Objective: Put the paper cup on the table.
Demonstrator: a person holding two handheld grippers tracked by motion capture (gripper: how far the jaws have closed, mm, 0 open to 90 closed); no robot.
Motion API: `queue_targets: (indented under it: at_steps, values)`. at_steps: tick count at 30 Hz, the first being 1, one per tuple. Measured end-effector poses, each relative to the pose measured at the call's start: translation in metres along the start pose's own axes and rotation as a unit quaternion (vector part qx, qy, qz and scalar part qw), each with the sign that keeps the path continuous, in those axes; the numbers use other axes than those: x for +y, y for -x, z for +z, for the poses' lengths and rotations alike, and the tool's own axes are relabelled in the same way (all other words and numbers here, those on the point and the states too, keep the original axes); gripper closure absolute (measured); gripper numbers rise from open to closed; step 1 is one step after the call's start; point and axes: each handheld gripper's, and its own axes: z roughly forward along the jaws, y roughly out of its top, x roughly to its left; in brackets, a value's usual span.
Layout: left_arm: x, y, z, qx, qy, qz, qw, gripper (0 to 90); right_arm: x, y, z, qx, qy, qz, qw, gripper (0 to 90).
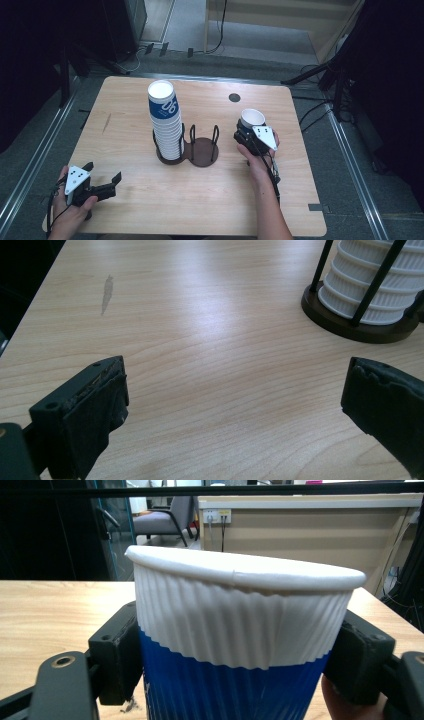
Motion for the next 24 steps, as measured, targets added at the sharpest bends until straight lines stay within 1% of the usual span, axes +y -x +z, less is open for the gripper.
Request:
queue_targets:
  at_steps: [1,2,3,7,8,10,17,18,19,20,22,24]
  values:
    - [0.000,0.000,0.000,0.000,0.000,0.000,1.0000,0.0,0.000,0.000,0.000,0.000,0.000,0.000,1.0000,21.3]
    - [0.000,0.000,0.000,0.000,0.000,-0.002,1.0000,0.0,-0.001,0.000,0.001,0.006,-0.001,0.003,1.0000,21.2]
    - [0.000,-0.001,0.000,0.000,0.001,-0.003,1.0000,0.0,-0.001,0.001,0.002,0.007,-0.002,0.000,1.0000,21.2]
    - [0.000,-0.001,-0.001,-0.002,0.003,-0.008,1.0000,0.0,-0.004,0.003,0.005,0.002,-0.007,-0.002,1.0000,21.2]
    - [0.000,-0.002,0.000,-0.003,0.002,-0.009,1.0000,0.0,-0.006,0.005,0.006,-0.003,-0.011,-0.006,0.9999,21.2]
    - [0.000,-0.002,0.000,-0.001,0.002,-0.009,1.0000,0.0,-0.007,0.006,0.008,-0.006,-0.016,-0.006,0.9998,21.2]
    - [0.000,-0.001,0.000,-0.001,0.001,-0.009,1.0000,0.0,-0.008,0.006,0.008,0.000,-0.024,-0.006,0.9997,20.9]
    - [0.000,-0.001,0.000,-0.001,-0.001,-0.006,1.0000,0.0,-0.009,0.006,0.009,0.002,-0.031,-0.006,0.9995,20.9]
    - [0.000,-0.001,0.000,-0.001,-0.001,-0.006,1.0000,0.0,-0.009,0.006,0.009,0.002,-0.031,-0.006,0.9995,20.9]
    - [0.000,-0.002,0.000,0.002,-0.009,-0.002,1.0000,0.0,-0.011,0.006,0.010,0.004,-0.039,-0.008,0.9992,20.9]
    - [0.000,-0.002,0.000,0.003,-0.011,0.000,0.9999,0.0,-0.013,0.006,0.010,0.005,-0.046,-0.011,0.9989,20.8]
    - [0.000,-0.002,0.000,0.002,-0.012,-0.002,0.9999,0.0,-0.013,0.006,0.011,0.005,-0.047,-0.011,0.9988,20.7]
